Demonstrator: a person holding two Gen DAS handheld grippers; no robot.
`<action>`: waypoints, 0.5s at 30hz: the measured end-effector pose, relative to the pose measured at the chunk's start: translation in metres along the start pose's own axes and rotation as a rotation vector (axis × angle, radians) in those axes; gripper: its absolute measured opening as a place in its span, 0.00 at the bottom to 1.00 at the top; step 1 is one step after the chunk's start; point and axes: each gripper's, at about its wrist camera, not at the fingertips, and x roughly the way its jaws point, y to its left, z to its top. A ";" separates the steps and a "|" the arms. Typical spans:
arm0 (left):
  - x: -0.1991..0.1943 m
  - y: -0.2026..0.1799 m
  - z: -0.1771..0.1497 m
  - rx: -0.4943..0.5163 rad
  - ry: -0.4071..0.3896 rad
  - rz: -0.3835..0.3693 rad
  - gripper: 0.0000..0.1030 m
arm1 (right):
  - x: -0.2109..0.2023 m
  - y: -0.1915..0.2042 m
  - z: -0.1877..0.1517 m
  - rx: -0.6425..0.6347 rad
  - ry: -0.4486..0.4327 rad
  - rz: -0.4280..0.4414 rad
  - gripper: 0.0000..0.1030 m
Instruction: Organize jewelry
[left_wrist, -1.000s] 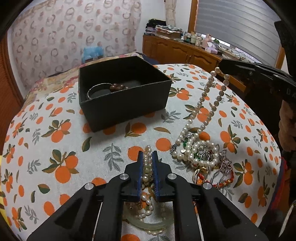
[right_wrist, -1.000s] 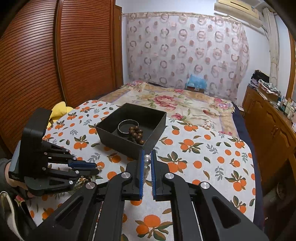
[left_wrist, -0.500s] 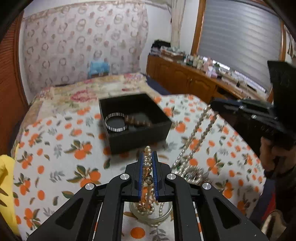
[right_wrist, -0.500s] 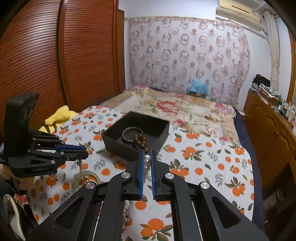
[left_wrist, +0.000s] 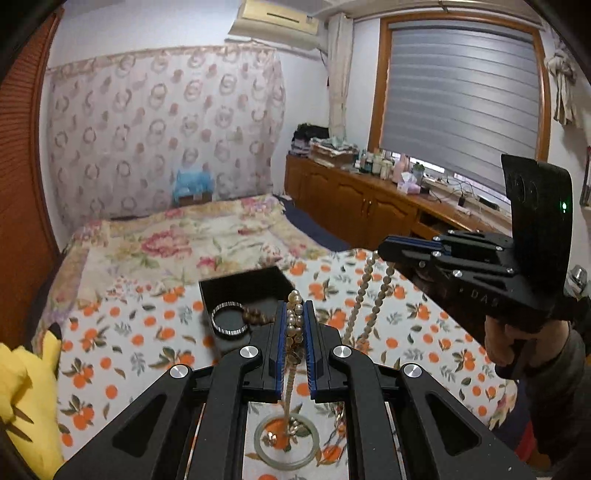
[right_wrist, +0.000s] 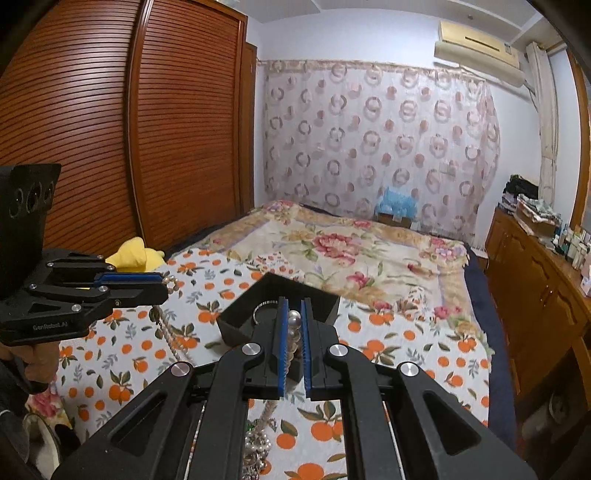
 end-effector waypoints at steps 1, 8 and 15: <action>-0.001 0.000 0.003 0.001 -0.006 0.001 0.08 | -0.001 0.000 0.002 -0.001 -0.004 0.000 0.08; -0.007 0.001 0.030 0.014 -0.057 0.010 0.07 | -0.003 -0.009 0.022 0.008 -0.040 0.000 0.07; -0.002 0.011 0.061 0.017 -0.092 0.020 0.08 | -0.003 -0.019 0.045 0.003 -0.077 0.015 0.00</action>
